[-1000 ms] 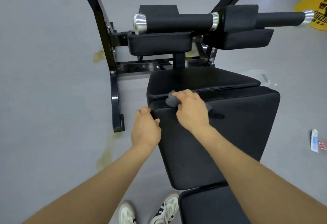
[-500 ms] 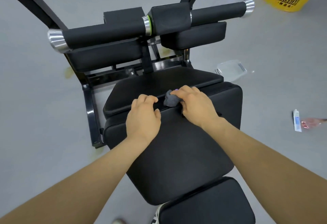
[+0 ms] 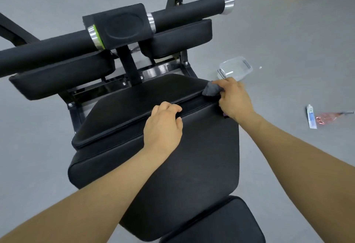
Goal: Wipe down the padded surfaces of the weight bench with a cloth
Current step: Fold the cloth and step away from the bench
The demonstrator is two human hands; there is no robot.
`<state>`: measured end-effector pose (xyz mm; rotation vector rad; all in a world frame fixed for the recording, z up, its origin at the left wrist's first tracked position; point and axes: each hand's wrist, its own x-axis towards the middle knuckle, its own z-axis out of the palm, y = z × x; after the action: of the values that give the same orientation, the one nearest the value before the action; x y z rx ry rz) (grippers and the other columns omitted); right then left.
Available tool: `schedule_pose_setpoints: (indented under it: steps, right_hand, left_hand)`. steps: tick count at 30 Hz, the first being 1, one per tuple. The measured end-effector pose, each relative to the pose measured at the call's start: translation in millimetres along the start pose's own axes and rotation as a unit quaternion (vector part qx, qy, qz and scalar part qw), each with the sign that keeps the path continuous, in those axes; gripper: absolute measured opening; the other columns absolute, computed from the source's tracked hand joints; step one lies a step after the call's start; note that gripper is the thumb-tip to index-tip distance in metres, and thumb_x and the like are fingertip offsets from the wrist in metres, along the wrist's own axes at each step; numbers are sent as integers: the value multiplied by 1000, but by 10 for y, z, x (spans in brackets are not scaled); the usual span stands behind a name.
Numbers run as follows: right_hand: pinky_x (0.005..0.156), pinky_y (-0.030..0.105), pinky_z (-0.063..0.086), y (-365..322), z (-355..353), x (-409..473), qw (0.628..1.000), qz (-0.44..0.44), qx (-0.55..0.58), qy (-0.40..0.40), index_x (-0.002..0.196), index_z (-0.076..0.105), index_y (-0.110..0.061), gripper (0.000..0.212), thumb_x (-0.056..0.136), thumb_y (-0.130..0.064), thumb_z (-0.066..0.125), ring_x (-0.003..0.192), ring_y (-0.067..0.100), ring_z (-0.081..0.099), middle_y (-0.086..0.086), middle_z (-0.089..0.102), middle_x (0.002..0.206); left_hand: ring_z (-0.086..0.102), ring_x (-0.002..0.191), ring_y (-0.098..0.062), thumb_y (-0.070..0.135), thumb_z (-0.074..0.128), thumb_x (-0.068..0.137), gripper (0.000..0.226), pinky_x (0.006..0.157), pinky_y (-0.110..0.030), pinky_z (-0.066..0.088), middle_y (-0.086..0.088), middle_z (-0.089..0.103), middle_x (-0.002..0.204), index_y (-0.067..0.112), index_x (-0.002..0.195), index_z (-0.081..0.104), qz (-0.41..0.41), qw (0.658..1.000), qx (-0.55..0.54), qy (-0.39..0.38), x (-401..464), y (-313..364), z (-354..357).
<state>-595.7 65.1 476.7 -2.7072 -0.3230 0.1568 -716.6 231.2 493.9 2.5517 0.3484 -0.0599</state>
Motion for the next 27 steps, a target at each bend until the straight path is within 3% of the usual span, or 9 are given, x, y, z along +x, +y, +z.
schedule_pose_setpoints:
  steps: [3, 7, 11, 13, 17, 23, 27]
  right_hand:
    - [78, 42, 53, 121, -95, 66, 991, 108, 81, -4, 118, 61, -20, 48, 83, 4, 38, 93, 37, 60, 12, 60, 108]
    - [87, 39, 50, 499, -258, -218, 975, 214, 34, -56, 112, 61, -11, 36, 83, 3, 45, 100, 35, 59, 13, 64, 108]
    - [97, 38, 46, 732, -374, -722, 952, 273, 134, -14, 115, 61, -11, 37, 87, 2, 41, 105, 28, 60, 7, 65, 113]
    - [92, 33, 47, 743, -471, -983, 943, 288, 167, 8, 114, 60, -9, 35, 88, 2, 39, 98, 25, 61, 7, 65, 108]
    - [75, 29, 48, 566, -733, -1565, 923, 321, 208, 50, 109, 59, -8, 28, 89, -2, 40, 78, 21, 60, 8, 63, 95]
    - [77, 31, 45, 75, -1195, -2689, 909, 361, 193, 83, 115, 58, -6, 30, 89, -1, 43, 98, 30, 58, 14, 63, 106]
    - [78, 32, 45, -409, -1511, -3678, 887, 391, 199, 146, 116, 58, -8, 32, 88, -2, 44, 100, 30, 58, 13, 63, 109]
  left_hand:
    - [41, 112, -9, 22, 45, 96, 33, 72, -24, 38, 10, 47, 126, 24, 128, 50, 11, 1000, 16, -16, 34, 84, 28]
    - [43, 113, -11, 23, 46, 96, 32, 79, -27, 43, 8, 47, 126, 22, 128, 51, 30, 999, 27, -26, 39, 193, 42]
    - [43, 115, -12, 23, 46, 96, 33, 77, -27, 42, 6, 46, 127, 23, 129, 49, 58, 996, 53, -46, -35, 361, 19]
    - [43, 116, -13, 22, 45, 96, 34, 77, -29, 42, 5, 46, 128, 23, 130, 48, 70, 994, 63, -61, -122, 444, -15]
    - [46, 115, -15, 22, 45, 96, 34, 83, -35, 48, 3, 46, 129, 21, 129, 48, 112, 986, 70, -98, -397, 593, -136]
    - [51, 112, -18, 27, 44, 96, 33, 82, -37, 48, 0, 48, 127, 19, 128, 49, 210, 961, 95, -151, -1033, 799, -487]
    - [52, 112, -20, 27, 44, 96, 33, 84, -37, 48, -2, 49, 128, 17, 128, 50, 294, 937, 85, -169, -1725, 951, -858]
